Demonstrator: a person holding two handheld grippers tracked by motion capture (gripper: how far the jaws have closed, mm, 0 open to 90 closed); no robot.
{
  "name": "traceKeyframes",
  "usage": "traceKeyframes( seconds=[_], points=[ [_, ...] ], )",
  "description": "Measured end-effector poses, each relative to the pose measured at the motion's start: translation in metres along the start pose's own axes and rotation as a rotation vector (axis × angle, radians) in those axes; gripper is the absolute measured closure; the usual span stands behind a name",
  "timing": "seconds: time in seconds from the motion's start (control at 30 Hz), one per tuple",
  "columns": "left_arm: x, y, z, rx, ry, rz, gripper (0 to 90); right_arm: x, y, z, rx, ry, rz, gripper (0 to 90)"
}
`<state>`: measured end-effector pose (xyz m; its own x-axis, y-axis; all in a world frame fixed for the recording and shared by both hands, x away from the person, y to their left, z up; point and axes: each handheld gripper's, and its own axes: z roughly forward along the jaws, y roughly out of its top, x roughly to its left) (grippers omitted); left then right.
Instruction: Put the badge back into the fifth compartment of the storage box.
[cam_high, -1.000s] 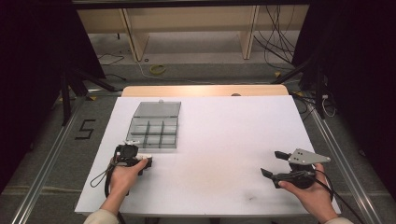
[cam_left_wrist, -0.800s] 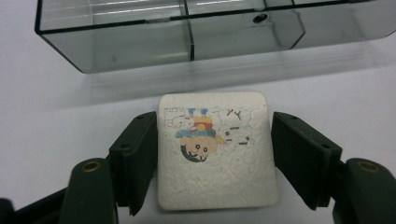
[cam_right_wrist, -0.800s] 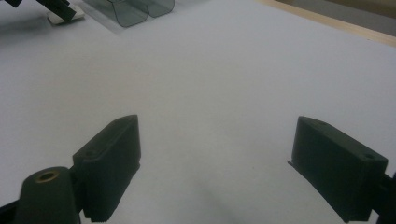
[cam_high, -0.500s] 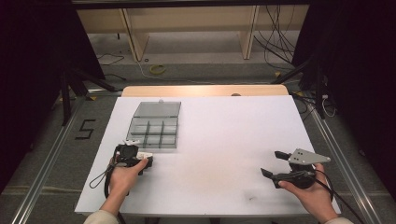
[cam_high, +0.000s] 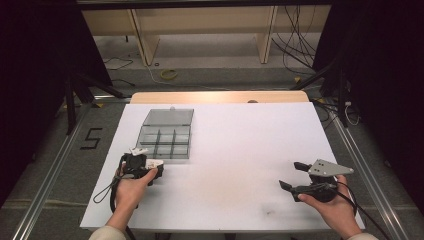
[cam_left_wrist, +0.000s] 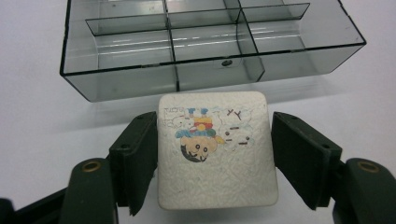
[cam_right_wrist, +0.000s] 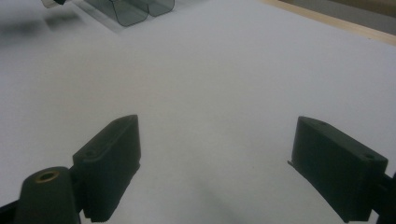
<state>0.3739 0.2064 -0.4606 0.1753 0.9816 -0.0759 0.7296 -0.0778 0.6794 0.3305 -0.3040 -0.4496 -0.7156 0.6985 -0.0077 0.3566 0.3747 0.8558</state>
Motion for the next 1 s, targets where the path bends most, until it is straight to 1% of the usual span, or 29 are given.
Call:
traceKeyframes(
  seconds=[0.03,0.27,0.43,0.6,0.8,0.87,0.93,1.0],
  points=[
    [0.0,0.0,-0.001,-0.002,0.004,0.004,32.7,0.0,0.0,0.0,0.0,0.0,0.0,16.3],
    [-0.001,0.004,-0.005,-0.038,0.0,0.002,32.7,0.0,0.0,0.0,0.0,0.0,-0.001,16.2],
    [-0.002,0.007,-0.008,-0.056,-0.003,0.003,32.7,0.0,0.0,0.0,0.002,0.001,-0.001,16.3],
    [-0.003,0.01,-0.008,-0.074,-0.002,-0.001,32.7,0.0,-0.001,0.001,0.004,0.0,0.0,16.3],
    [-0.004,0.015,-0.008,-0.089,0.0,0.01,32.7,0.0,-0.001,0.001,0.007,-0.001,0.0,16.2],
    [-0.005,0.016,-0.007,-0.098,0.001,0.005,32.7,0.0,-0.001,0.002,0.007,-0.001,0.0,16.2],
    [-0.005,0.017,-0.007,-0.097,0.001,0.011,32.7,0.0,-0.001,0.002,0.007,-0.001,-0.001,16.3],
    [-0.004,0.019,-0.006,-0.101,0.001,0.004,32.7,0.0,-0.001,0.002,0.007,-0.002,-0.001,16.2]
  ],
)
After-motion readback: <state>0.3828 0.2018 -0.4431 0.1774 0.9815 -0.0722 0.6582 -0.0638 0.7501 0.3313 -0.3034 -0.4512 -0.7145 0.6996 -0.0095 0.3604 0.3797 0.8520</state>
